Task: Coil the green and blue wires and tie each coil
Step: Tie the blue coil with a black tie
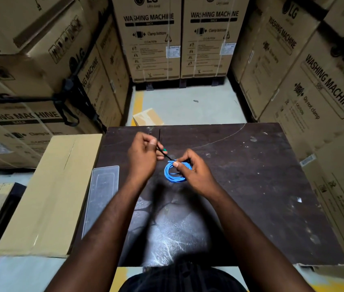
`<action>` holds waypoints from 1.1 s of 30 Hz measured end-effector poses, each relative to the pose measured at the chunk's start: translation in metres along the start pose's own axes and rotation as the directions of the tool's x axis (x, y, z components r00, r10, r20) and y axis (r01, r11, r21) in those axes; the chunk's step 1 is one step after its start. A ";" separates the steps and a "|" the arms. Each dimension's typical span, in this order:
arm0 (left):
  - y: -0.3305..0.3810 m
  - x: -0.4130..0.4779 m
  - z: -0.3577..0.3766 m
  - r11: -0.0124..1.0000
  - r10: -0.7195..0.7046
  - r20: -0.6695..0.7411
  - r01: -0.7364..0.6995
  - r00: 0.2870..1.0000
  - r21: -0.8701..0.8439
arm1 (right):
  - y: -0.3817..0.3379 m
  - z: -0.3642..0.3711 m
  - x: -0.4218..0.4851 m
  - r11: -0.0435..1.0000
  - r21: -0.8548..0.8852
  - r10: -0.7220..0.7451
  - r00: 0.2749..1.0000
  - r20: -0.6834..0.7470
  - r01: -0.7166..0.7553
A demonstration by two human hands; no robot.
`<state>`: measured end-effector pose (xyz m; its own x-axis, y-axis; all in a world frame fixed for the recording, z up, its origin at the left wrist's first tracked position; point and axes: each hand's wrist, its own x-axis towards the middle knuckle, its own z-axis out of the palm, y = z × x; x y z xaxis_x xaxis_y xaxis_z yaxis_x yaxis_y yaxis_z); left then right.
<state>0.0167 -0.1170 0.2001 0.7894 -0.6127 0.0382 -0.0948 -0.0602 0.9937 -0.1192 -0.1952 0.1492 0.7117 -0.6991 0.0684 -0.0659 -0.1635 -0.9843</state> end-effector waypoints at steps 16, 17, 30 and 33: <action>0.003 0.006 0.000 0.996 -0.008 -0.005 0.007 1.000 -0.091 | -0.003 0.009 0.004 0.994 -0.083 0.076 0.991 0.115 -0.067; 0.006 0.006 0.000 0.995 -0.005 -0.002 0.005 1.000 -0.101 | -0.005 0.009 0.003 0.993 -0.107 0.052 0.993 0.104 -0.041; 0.027 -0.016 0.014 0.978 0.001 0.085 0.017 0.996 -0.209 | -0.001 0.001 0.008 0.976 -0.179 -0.120 0.991 0.050 0.127; 0.023 -0.019 0.015 0.967 -0.028 0.082 0.047 0.996 -0.249 | 0.003 0.001 0.008 0.956 -0.241 -0.159 0.986 0.046 0.165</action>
<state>-0.0095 -0.1191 0.2209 0.7394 -0.6733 0.0020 0.0968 0.1092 0.9893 -0.1126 -0.2009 0.1469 0.7448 -0.6312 0.2164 -0.1137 -0.4396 -0.8910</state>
